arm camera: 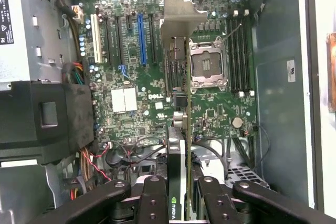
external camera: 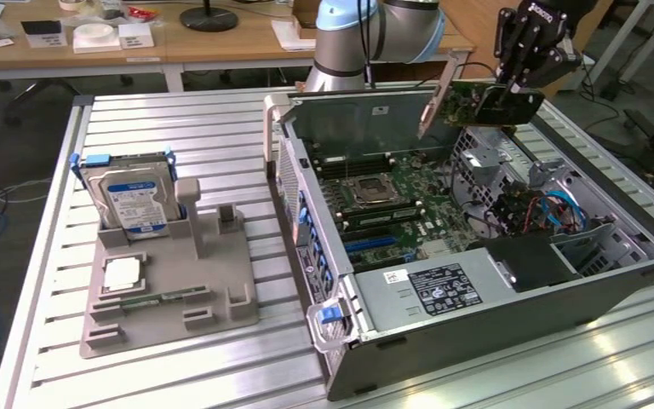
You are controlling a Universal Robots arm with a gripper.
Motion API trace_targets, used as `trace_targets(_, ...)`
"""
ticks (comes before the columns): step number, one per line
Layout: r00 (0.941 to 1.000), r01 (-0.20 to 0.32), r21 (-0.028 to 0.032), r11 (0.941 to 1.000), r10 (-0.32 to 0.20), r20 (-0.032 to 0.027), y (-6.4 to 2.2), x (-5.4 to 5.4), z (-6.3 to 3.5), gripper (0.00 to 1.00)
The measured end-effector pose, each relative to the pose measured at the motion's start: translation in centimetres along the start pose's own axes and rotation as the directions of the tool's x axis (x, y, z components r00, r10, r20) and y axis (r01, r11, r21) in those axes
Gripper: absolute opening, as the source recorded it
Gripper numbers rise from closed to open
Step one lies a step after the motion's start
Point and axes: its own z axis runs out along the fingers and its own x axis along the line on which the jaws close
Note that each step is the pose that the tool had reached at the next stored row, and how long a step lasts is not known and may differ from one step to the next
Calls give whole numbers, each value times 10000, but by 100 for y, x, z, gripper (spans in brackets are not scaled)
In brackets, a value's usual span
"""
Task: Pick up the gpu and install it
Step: 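Insert the gpu into the slot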
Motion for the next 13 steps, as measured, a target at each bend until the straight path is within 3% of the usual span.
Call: trace_targets(13, 10000, 1, 0, 10000, -1, 0, 0, 0, 0, 27)
